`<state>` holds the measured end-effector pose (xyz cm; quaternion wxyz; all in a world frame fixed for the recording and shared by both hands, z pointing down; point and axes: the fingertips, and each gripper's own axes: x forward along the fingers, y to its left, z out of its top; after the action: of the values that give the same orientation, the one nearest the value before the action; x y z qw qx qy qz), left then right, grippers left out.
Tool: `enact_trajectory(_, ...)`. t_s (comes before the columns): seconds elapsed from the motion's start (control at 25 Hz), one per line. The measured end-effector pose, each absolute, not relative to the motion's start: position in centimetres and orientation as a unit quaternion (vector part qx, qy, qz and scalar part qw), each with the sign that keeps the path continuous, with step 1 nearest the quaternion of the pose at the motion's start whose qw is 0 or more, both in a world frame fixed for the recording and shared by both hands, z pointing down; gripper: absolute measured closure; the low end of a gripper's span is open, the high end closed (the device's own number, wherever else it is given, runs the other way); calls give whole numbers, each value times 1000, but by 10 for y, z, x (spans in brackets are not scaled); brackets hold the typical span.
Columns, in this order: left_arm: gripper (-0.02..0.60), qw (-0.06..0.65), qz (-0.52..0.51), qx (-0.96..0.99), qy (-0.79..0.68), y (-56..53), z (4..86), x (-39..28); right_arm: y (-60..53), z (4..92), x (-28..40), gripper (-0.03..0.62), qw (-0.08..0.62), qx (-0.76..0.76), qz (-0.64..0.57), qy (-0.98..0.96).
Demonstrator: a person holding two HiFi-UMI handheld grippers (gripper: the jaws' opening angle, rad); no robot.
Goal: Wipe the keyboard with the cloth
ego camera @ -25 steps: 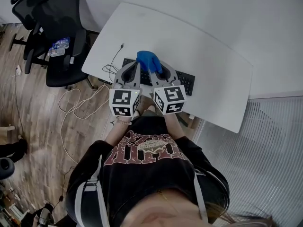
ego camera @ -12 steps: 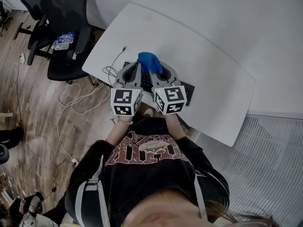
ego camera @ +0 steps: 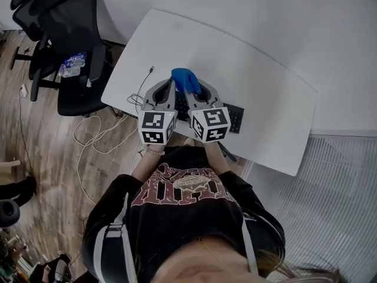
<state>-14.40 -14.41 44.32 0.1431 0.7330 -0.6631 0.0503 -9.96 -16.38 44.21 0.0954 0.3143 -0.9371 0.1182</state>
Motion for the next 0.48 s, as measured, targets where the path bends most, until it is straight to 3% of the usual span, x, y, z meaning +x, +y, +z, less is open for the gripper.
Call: enact_trajectory(0.48, 548, 179, 87, 750, -631, -152, 484, -213, -170, 470, -158, 530, 121, 356, 141, -916)
